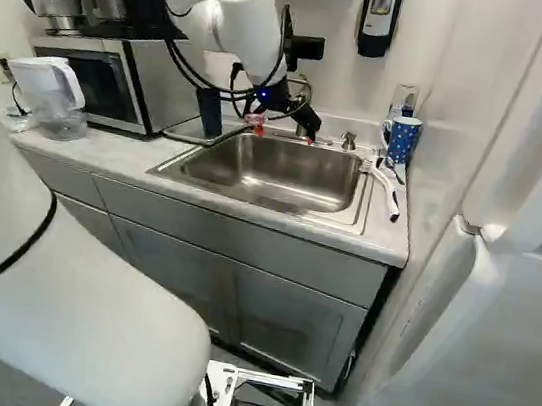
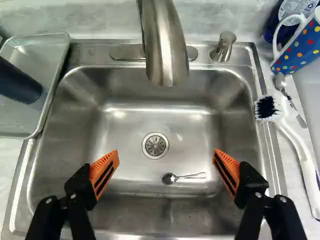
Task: Rinse the cup and place it in the tray
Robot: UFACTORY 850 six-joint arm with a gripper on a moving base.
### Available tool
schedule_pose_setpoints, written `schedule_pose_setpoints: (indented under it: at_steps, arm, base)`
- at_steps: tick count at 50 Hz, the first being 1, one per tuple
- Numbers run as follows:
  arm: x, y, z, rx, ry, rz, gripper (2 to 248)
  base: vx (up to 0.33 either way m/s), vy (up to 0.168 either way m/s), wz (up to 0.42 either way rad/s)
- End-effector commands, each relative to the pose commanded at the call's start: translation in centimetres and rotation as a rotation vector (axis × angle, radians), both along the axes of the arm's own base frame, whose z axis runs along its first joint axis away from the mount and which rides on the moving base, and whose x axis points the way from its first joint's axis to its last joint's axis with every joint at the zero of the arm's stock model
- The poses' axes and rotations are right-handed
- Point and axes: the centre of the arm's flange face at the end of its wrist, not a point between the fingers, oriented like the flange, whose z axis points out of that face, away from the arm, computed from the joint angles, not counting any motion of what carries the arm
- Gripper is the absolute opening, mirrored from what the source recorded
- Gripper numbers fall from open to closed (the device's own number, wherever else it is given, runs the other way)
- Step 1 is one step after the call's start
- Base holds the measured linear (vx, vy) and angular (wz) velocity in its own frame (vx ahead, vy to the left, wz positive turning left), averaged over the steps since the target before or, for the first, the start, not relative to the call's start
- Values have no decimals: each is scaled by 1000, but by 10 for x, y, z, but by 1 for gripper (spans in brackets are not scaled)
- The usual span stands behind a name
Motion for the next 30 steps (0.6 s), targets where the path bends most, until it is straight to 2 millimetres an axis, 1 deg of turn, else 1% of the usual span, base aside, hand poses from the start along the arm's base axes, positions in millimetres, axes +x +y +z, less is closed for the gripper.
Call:
schedule_pose_setpoints:
  at_steps: [30]
  arm:
    - [0, 0, 0, 0, 0, 0, 247]
  base:
    - [0, 0, 0]
